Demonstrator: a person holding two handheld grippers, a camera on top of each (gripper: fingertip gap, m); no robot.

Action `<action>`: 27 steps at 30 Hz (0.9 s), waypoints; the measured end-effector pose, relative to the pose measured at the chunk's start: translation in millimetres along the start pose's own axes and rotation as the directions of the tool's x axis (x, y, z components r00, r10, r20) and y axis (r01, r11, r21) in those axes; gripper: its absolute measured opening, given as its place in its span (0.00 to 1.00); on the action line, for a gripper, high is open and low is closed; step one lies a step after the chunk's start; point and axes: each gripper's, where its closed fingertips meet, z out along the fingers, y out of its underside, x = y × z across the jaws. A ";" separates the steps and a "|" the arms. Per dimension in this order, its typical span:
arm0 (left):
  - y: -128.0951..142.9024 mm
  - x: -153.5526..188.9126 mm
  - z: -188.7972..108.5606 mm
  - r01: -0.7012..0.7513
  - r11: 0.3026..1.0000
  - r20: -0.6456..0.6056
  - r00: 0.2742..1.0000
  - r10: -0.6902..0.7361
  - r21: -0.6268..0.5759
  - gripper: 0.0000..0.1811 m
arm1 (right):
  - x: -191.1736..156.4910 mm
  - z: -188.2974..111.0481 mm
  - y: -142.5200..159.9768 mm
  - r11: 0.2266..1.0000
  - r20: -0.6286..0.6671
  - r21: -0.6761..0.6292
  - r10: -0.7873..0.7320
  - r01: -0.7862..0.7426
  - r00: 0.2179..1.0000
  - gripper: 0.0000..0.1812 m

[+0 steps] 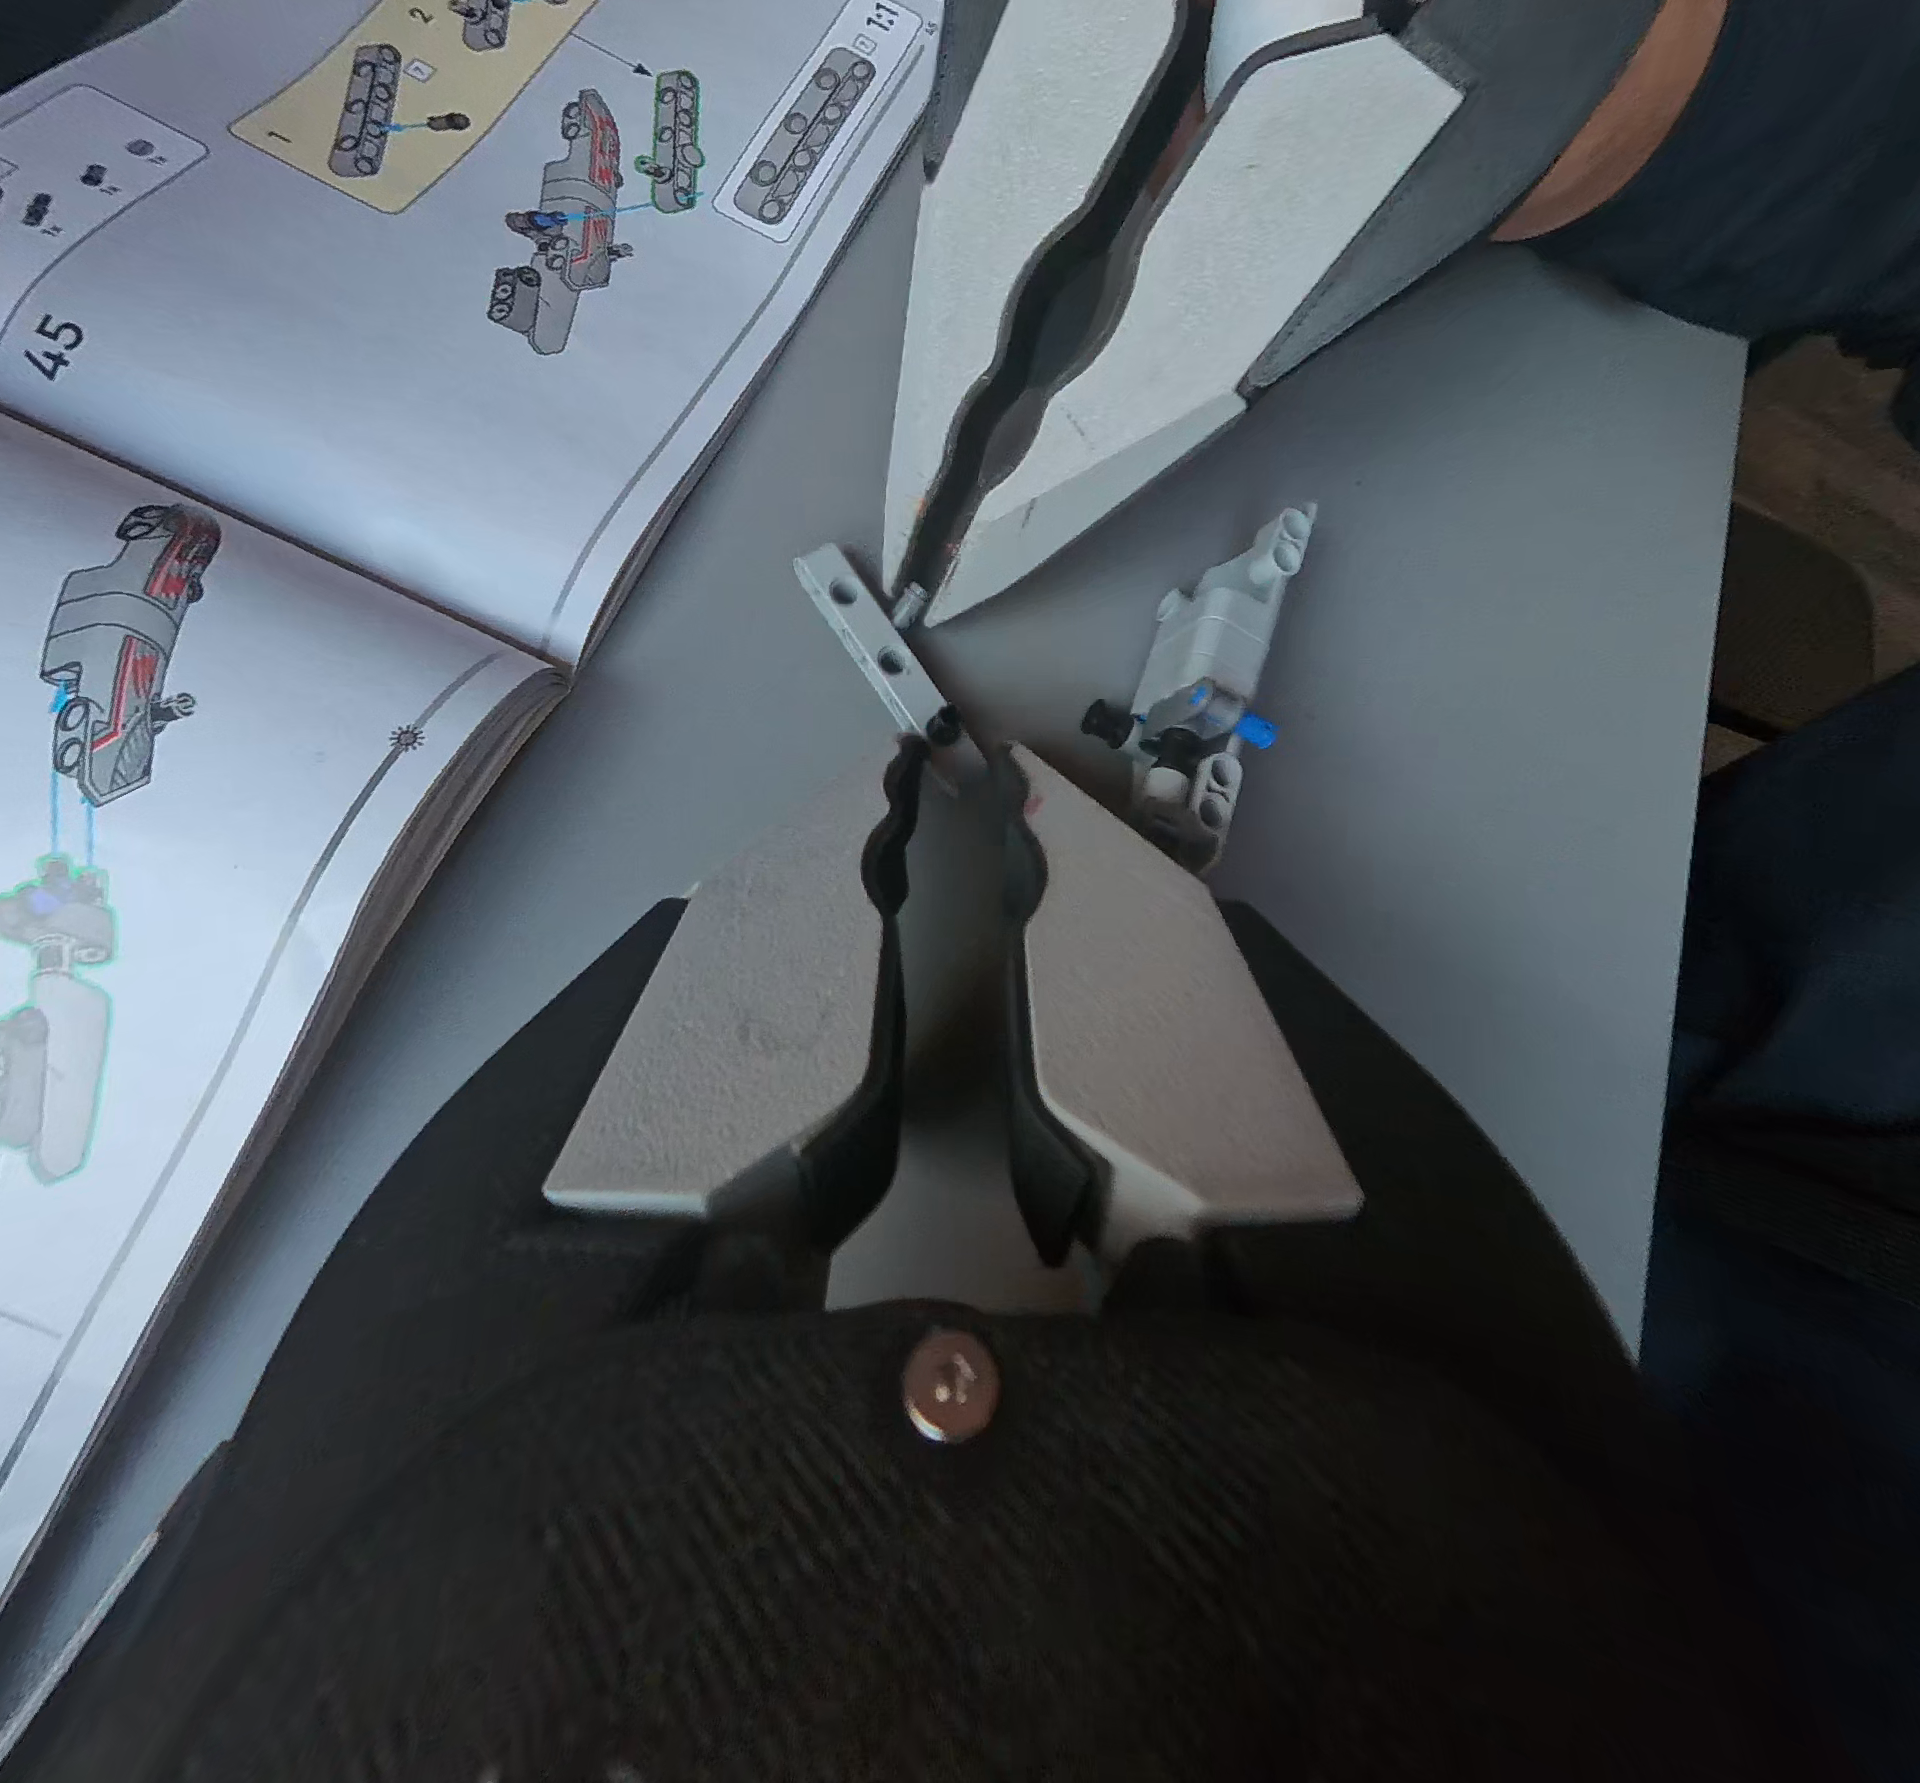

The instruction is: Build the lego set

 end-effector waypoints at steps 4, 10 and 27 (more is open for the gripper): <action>-0.3 8.2 -0.4 -0.005 1.000 -0.059 0.998 0.006 0.007 0.13 | -5.4 1.2 0.6 1.000 0.019 -0.008 -0.016 0.016 1.000 0.01; 1.1 6.7 0.0 -0.009 1.000 -0.056 0.998 0.009 -0.001 0.08 | -8.3 3.0 0.8 0.999 0.012 -0.016 -0.049 0.050 0.999 0.01; 0.7 -9.0 -10.6 -0.082 0.996 -0.016 0.997 0.082 0.022 0.07 | -12.3 3.6 -1.4 0.999 0.035 -0.002 -0.033 0.033 0.999 0.01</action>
